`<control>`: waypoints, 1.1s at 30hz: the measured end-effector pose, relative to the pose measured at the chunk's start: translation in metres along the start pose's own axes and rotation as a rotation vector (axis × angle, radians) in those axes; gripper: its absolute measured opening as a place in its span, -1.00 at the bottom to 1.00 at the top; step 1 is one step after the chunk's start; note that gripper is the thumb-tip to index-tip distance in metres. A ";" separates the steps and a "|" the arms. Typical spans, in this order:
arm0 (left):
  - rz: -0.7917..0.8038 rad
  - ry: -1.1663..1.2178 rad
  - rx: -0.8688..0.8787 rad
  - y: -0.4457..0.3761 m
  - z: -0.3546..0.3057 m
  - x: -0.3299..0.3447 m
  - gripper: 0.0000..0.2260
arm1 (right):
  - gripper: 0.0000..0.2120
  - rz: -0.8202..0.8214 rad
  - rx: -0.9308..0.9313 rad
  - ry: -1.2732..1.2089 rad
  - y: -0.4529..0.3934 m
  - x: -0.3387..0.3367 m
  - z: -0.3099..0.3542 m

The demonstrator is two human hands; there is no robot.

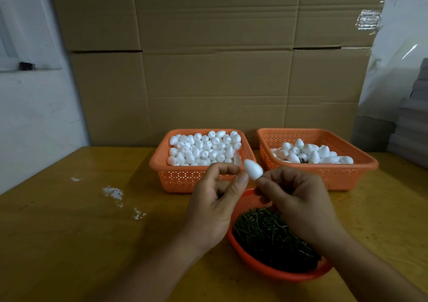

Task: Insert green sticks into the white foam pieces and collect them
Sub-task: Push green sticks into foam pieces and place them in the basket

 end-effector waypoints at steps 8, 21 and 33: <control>0.010 -0.111 0.050 0.001 -0.001 0.001 -0.75 | -0.88 -0.387 0.104 0.430 -0.078 -0.094 -0.050; 0.022 -0.168 0.091 0.003 -0.010 0.003 -0.59 | -0.75 -0.371 0.419 1.004 -0.120 -0.147 -0.115; 0.031 -0.198 0.067 0.003 -0.003 0.003 -0.82 | -0.81 -0.446 0.174 0.877 -0.105 -0.134 -0.084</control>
Point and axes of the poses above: each hand's wrist, its own y-axis away from the middle knuckle, its own x-axis out of the palm, z = x × y, the point moved 10 cm from there along -y, towards the middle knuckle, and after that the axes turned 11 degrees about -z, right-handed, at the moved point
